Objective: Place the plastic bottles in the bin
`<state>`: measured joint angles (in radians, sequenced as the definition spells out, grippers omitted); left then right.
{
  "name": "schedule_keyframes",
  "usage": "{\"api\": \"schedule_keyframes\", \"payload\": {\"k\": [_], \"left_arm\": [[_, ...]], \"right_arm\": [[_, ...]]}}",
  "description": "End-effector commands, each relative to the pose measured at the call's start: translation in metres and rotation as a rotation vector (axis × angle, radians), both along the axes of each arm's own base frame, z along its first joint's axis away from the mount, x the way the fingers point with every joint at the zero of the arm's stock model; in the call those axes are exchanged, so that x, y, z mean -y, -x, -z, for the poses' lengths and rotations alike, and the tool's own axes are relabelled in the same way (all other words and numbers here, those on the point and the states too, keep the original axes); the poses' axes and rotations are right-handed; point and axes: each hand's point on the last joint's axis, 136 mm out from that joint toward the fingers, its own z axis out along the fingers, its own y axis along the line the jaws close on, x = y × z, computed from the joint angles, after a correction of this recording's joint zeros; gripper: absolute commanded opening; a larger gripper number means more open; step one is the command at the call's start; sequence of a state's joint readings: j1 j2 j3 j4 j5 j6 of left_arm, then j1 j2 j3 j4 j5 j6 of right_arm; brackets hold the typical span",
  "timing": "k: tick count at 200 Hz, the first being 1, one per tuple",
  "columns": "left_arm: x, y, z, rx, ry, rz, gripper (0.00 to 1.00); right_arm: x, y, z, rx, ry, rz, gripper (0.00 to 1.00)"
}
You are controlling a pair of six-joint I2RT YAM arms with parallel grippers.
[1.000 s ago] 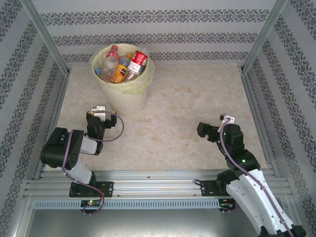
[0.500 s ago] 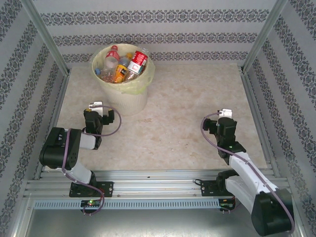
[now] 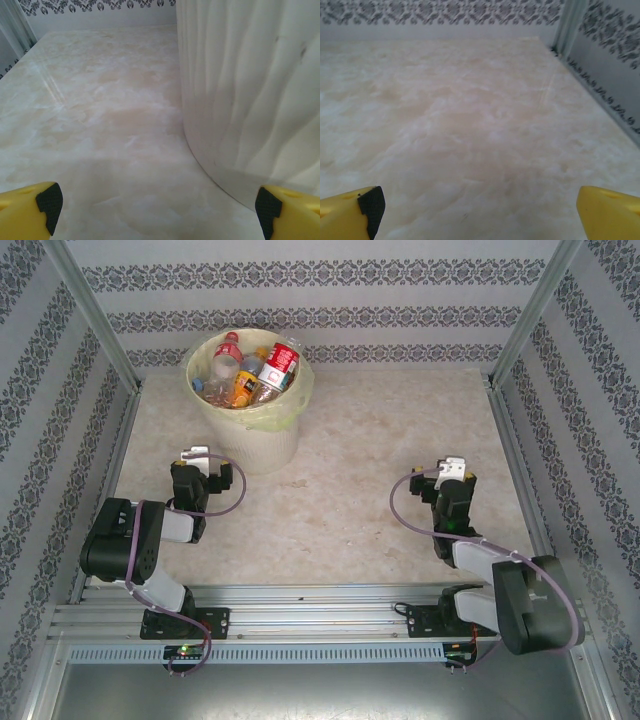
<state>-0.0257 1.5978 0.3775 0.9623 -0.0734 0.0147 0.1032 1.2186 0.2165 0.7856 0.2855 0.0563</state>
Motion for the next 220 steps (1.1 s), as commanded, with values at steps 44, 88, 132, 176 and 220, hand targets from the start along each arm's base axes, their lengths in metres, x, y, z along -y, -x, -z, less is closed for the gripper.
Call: {"api": "schedule_keyframes", "payload": {"k": [44,88,132,176,220], "left_arm": [[0.002,0.000,-0.003,0.002,0.014,0.016,1.00],[0.002,0.000,-0.002,0.001,0.013,0.017,1.00],[0.002,-0.001,-0.003,0.001,0.017,0.017,1.00],[-0.017,0.014,-0.009,0.082,0.023,-0.099,1.00],[-0.004,0.008,-0.006,0.052,0.017,-0.015,1.00]], "right_arm": [[0.031,-0.013,-0.009,0.104,-0.039,0.141,0.98],[-0.027,-0.033,0.009,0.051,0.038,-0.179,0.98],[0.003,-0.049,0.010,0.001,-0.039,-0.043,0.98],[-0.002,-0.050,0.009,0.001,-0.029,-0.067,0.98],[-0.033,-0.039,0.012,0.018,0.007,-0.241,0.98]]}}
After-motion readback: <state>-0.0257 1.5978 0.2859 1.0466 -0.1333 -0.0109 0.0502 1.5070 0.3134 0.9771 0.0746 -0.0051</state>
